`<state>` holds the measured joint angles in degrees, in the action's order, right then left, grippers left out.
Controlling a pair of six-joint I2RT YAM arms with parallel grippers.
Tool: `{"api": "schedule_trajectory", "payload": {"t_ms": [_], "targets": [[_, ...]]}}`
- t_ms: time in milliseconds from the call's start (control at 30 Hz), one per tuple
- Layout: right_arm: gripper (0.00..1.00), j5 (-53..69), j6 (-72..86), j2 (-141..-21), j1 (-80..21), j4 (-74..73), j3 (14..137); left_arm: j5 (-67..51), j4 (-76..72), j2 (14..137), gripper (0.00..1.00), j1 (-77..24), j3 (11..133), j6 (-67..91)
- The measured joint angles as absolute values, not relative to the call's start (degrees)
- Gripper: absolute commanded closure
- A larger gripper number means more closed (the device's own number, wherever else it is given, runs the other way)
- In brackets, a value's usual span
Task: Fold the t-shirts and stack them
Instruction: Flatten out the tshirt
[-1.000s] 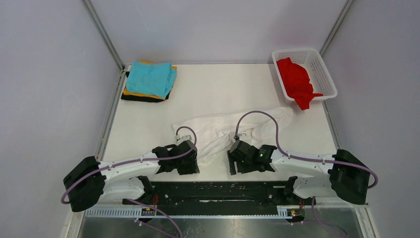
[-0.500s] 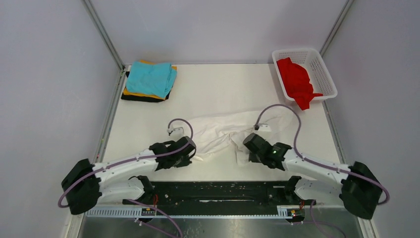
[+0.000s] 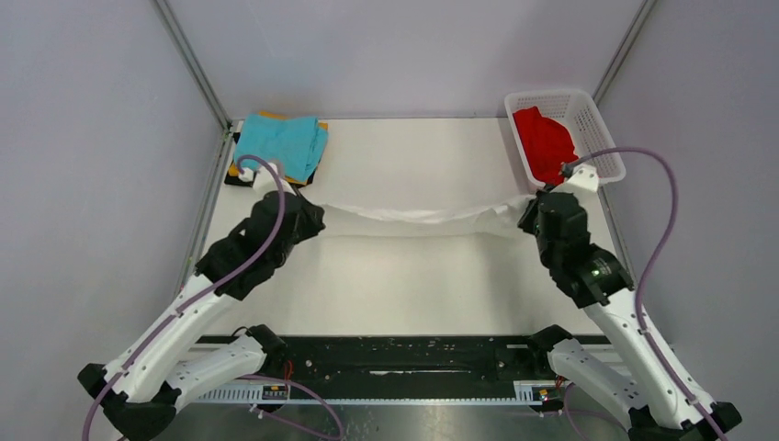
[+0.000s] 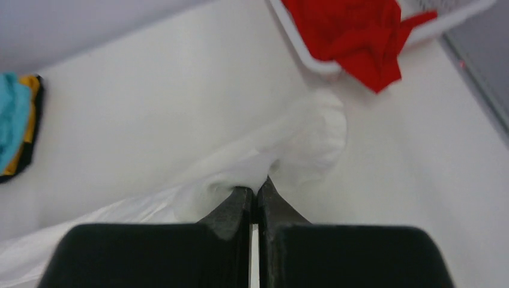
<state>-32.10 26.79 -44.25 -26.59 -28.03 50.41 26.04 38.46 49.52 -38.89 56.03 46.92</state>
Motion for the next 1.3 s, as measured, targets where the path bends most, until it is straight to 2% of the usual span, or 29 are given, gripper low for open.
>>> {"api": "schedule_trajectory", "payload": {"t_ms": [300,367,667,967,1133,1300], "targets": [[1.00,-32.4,10.9,-42.8,-26.2,-27.8,74.7,30.0,38.1,46.1,1.00,-38.7,76.0,35.8],[1.00,-31.3,9.4,-41.8,-26.2,-27.6,77.0,30.0,37.7,45.8,1.00,-38.7,80.0,33.6],[1.00,-16.8,2.1,-39.4,-26.2,-30.5,98.2,23.1,35.9,45.2,1.00,-38.7,98.8,24.8],[1.00,0.1,0.7,-40.7,-26.2,-39.9,117.1,15.1,36.8,44.0,1.00,-38.7,110.6,20.1],[1.00,3.1,0.5,-42.0,-26.2,-42.7,120.0,15.2,36.6,43.9,1.00,-38.7,111.0,18.7],[1.00,0.5,-0.6,-42.4,-26.2,-41.4,112.9,23.8,35.5,44.3,1.00,-38.7,105.0,17.3]]}}
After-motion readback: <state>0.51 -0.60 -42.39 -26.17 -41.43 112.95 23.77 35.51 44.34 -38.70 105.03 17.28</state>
